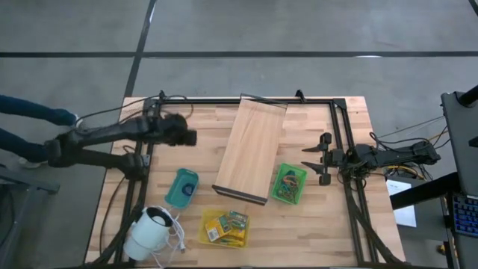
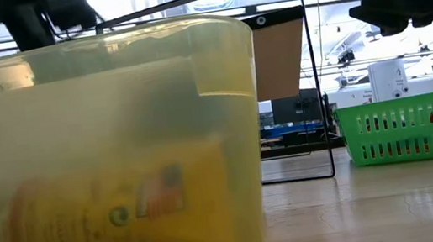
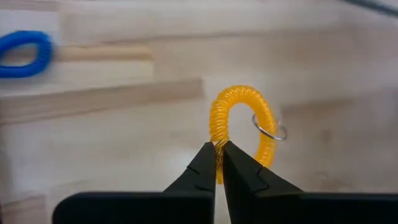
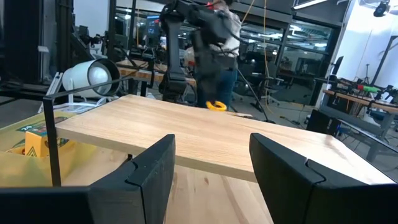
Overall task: Pick & Place Office Desk Supplies
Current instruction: Put the yellow spring keychain into the blue bin
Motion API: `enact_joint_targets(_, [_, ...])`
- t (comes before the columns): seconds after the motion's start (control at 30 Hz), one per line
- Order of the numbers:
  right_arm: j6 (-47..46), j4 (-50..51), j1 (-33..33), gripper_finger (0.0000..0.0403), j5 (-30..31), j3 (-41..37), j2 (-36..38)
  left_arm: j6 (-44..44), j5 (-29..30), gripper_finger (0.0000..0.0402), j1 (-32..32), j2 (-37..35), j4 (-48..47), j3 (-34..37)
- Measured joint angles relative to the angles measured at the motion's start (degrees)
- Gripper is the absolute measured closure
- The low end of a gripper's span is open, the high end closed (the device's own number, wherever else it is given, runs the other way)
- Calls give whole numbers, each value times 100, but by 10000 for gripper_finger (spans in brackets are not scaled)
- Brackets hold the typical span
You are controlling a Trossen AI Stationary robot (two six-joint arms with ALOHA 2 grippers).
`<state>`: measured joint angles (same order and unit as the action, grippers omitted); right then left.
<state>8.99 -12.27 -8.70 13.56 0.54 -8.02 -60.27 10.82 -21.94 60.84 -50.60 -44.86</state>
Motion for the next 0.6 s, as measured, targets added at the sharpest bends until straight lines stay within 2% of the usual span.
enact_joint_targets(0.13, [0, -1, 1, 197, 0, -1, -1, -296, 201, 383, 1212, -108, -48, 0])
enact_joint_targets(0.3, [0, -1, -1, 197, 0, -1, -1, -835, 166, 378, 2620, -105, -85, 3])
enact_joint_targets(0.43, [0, -1, -1, 197, 0, -1, -1, -1723, -75, 377, 3595, -105, -201, 20])
enact_joint_targets(0.6, [0, -1, 1, 197, 0, -1, -1, -2849, -44, 377, 4517, -83, -226, 20])
